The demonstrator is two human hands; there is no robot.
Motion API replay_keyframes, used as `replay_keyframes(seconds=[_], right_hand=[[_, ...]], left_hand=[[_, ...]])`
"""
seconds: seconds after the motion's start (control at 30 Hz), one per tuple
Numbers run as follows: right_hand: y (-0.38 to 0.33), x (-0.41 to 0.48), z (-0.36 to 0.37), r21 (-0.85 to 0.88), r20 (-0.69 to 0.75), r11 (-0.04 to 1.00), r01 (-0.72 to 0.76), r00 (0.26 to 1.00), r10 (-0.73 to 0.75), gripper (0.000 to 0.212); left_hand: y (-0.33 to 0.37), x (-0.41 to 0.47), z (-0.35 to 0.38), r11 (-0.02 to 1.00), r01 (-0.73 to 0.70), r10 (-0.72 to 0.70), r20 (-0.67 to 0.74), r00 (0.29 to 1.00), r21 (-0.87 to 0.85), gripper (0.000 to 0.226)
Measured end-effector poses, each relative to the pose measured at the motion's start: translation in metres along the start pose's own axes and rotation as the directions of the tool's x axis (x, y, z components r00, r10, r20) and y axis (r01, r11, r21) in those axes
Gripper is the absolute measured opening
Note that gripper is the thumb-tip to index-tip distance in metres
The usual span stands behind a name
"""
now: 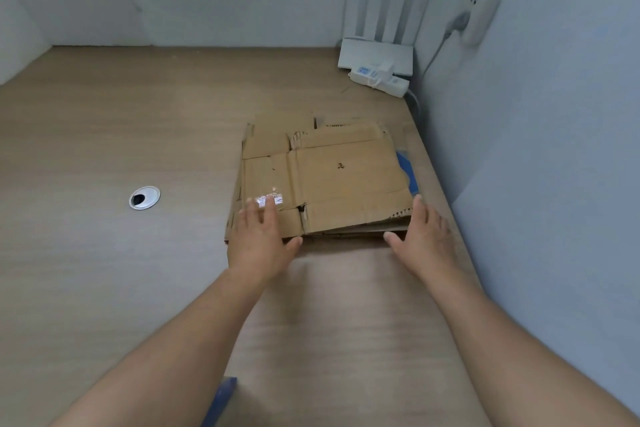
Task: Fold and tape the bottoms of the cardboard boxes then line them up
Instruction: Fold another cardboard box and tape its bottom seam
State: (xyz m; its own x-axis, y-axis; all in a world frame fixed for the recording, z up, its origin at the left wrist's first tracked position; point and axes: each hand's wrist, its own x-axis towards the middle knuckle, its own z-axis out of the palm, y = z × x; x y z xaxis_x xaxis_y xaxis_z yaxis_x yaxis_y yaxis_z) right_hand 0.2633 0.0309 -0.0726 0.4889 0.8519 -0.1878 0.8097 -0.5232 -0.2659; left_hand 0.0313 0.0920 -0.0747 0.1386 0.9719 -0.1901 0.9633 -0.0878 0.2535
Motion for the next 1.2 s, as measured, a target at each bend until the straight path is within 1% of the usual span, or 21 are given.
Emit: replay_keyframes(seconds=[0.13,0.23,0.3,0.33,0.4,0.47,0.53,0.6,0.63,0.7,0.73,0.77,0.83,0.9,0.93,0.97,1.0,1.03,1.1,1.17,1.2], right_hand=[[-0.005,0.011,0.01,-0.05,-0.039,0.998,0.039,0.998,-0.041,0.09],[-0.007,0.007,0.014,0.022,-0.093,1.0,0.013,0.996,-0.011,0.091],[-0.008,0.002,0.008,0.096,-0.14,0.995,0.022,0.99,-0.009,0.089],[-0.009,-0.001,0.002,0.154,-0.177,0.987,0.041,0.984,-0.014,0.086],[-0.012,-0.01,-0.013,0.314,-0.256,0.943,0.113,0.966,-0.031,0.081],[-0.017,-0.018,-0.029,0.475,-0.331,0.853,0.214,0.942,-0.052,0.079],[-0.026,-0.026,-0.045,0.571,-0.38,0.772,0.279,0.923,-0.053,0.083],[-0.034,-0.03,-0.056,0.638,-0.388,0.715,0.286,0.922,-0.022,0.082],[-0.038,-0.031,-0.06,0.64,-0.381,0.716,0.281,0.924,-0.022,0.072],[-0.041,-0.037,-0.067,0.535,-0.38,0.793,0.291,0.921,-0.081,0.035],[-0.041,-0.044,-0.071,0.456,-0.401,0.832,0.316,0.908,-0.125,0.022],[-0.04,-0.052,-0.075,0.393,-0.431,0.853,0.344,0.888,-0.159,0.019],[-0.038,-0.072,-0.089,0.336,-0.468,0.862,0.38,0.861,-0.197,0.02],[-0.036,-0.09,-0.104,0.319,-0.391,0.888,0.332,0.899,-0.196,0.037],[-0.034,-0.098,-0.11,0.319,-0.331,0.899,0.3,0.924,-0.191,0.039],[-0.031,-0.103,-0.115,0.316,-0.298,0.904,0.29,0.934,-0.196,0.03],[-0.025,-0.111,-0.123,0.29,-0.3,0.91,0.297,0.931,-0.208,0.018],[-0.02,-0.117,-0.131,0.251,-0.323,0.918,0.308,0.92,-0.22,0.009],[-0.008,-0.133,-0.148,0.162,-0.372,0.931,0.328,0.894,-0.25,0.003],[0.001,-0.148,-0.159,0.064,-0.363,0.936,0.347,0.881,-0.302,0.004],[0.003,-0.158,-0.159,0.02,-0.331,0.935,0.353,0.885,-0.327,0.004]], left_hand=[[0.002,0.013,0.013,0.999,0.01,-0.009,-0.03,1.0,0.045,0.087],[-0.003,0.01,0.013,0.998,-0.048,0.051,-0.068,0.996,0.044,0.073],[-0.01,0.005,0.009,0.987,-0.163,0.163,-0.18,0.97,0.015,0.056],[-0.012,0.001,0.006,0.975,-0.222,0.216,-0.268,0.939,0.006,0.048],[-0.015,-0.006,-0.004,0.961,-0.275,0.253,-0.437,0.863,0.014,0.046],[-0.014,-0.016,-0.021,0.96,-0.275,0.204,-0.551,0.81,-0.05,0.052],[-0.008,-0.028,-0.038,0.933,-0.304,0.122,-0.623,0.773,-0.194,0.054],[0.003,-0.045,-0.057,0.855,-0.365,0.025,-0.674,0.738,-0.368,0.043],[0.009,-0.056,-0.067,0.814,-0.386,-0.03,-0.695,0.719,-0.435,0.036],[0.02,-0.076,-0.088,0.76,-0.395,-0.12,-0.708,0.696,-0.517,0.029],[0.022,-0.086,-0.097,0.751,-0.39,-0.145,-0.708,0.691,-0.534,0.03],[0.023,-0.096,-0.106,0.741,-0.377,-0.173,-0.7,0.693,-0.556,0.033],[0.021,-0.115,-0.122,0.716,-0.354,-0.234,-0.684,0.691,-0.602,0.037],[0.02,-0.136,-0.131,0.721,-0.336,-0.271,-0.692,0.669,-0.607,0.039],[0.02,-0.145,-0.134,0.726,-0.33,-0.28,-0.698,0.66,-0.603,0.039],[0.019,-0.154,-0.135,0.728,-0.318,-0.292,-0.695,0.657,-0.608,0.04],[0.019,-0.164,-0.137,0.723,-0.3,-0.313,-0.682,0.66,-0.622,0.04],[0.017,-0.171,-0.139,0.712,-0.276,-0.334,-0.656,0.677,-0.646,0.04],[0.014,-0.185,-0.141,0.702,-0.203,-0.345,-0.576,0.741,-0.682,0.041],[0.015,-0.196,-0.139,0.761,-0.084,-0.327,-0.492,0.807,-0.644,0.04],[0.018,-0.2,-0.134,0.801,-0.02,-0.316,-0.45,0.835,-0.598,0.038]])
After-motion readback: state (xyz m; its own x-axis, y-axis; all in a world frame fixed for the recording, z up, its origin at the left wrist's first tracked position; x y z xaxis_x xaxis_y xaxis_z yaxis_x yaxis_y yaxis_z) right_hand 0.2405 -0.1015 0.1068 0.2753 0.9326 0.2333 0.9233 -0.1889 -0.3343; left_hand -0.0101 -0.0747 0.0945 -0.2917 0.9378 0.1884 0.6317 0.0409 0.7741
